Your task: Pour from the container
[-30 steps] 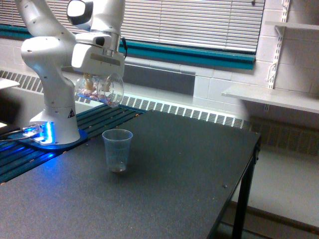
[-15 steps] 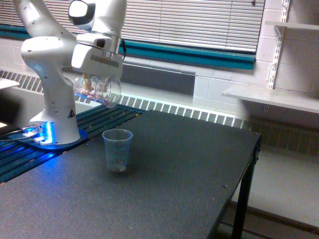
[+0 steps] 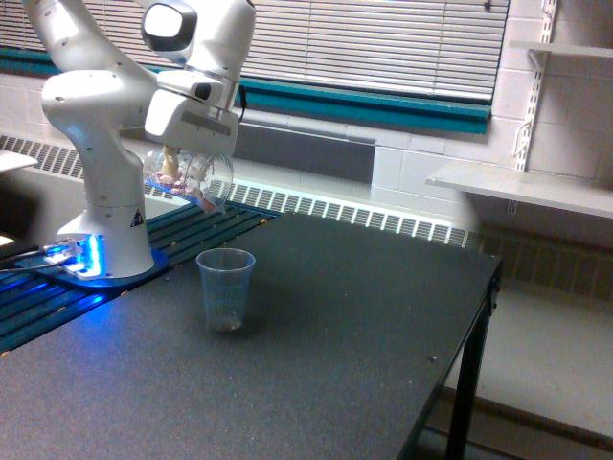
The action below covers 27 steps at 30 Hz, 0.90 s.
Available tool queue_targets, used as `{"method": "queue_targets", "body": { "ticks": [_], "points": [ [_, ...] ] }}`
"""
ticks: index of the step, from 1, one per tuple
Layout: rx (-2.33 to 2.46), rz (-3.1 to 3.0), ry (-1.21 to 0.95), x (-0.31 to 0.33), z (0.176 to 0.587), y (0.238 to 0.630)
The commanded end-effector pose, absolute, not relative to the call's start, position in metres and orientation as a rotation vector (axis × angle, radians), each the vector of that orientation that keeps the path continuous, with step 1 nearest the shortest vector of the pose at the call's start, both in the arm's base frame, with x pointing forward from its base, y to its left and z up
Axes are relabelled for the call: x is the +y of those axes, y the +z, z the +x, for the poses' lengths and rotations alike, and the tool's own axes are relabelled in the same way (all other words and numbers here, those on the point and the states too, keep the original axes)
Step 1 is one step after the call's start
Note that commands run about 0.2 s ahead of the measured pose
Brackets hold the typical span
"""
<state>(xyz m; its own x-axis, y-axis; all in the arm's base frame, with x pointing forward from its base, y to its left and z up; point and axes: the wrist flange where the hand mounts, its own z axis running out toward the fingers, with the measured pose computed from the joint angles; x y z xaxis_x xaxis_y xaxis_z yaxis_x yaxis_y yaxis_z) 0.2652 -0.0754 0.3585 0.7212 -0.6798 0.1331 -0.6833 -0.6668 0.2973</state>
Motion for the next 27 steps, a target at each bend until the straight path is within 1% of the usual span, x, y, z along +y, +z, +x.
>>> {"method": "queue_targets", "body": {
  "ticks": [1,27],
  "points": [
    [-1.039,2.564,-0.049,-0.067,0.259,0.343],
    [-0.948,2.513,-0.092,-0.053,0.272,0.348]
  ]
}}
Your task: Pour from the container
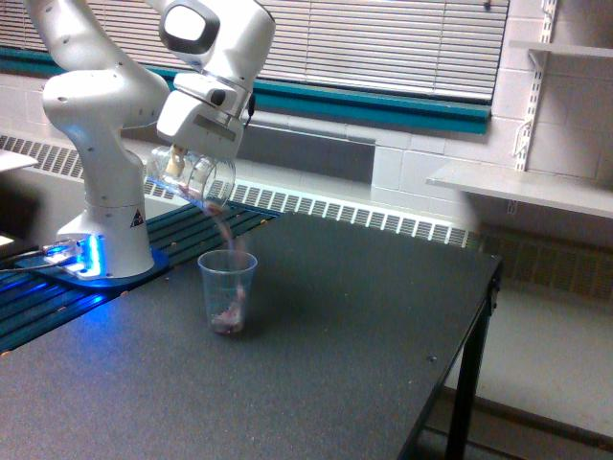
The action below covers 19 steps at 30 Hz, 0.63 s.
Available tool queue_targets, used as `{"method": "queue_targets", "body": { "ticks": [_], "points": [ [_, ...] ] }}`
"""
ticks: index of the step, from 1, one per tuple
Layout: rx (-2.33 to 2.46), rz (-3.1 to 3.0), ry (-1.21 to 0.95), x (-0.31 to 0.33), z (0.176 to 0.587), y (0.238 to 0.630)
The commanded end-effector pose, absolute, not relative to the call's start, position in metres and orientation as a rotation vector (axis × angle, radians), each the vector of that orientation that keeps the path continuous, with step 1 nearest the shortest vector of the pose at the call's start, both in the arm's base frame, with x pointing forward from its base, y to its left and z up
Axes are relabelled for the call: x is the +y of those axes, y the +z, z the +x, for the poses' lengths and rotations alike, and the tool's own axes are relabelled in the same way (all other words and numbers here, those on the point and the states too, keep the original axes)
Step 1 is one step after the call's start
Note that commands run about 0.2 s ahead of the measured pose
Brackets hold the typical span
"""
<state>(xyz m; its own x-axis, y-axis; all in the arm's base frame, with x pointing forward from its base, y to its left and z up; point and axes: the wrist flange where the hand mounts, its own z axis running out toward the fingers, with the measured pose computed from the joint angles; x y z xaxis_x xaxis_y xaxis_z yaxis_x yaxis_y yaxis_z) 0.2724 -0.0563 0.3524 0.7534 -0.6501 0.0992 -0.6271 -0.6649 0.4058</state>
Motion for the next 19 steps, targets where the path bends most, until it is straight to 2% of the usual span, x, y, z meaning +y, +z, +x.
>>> {"method": "queue_targets", "body": {
  "ticks": [1,19],
  "points": [
    [-0.944,2.512,-0.092,-0.0523,0.2729,0.3487],
    [-0.954,2.53,-0.084,-0.0536,0.275,0.3456]
  ]
}}
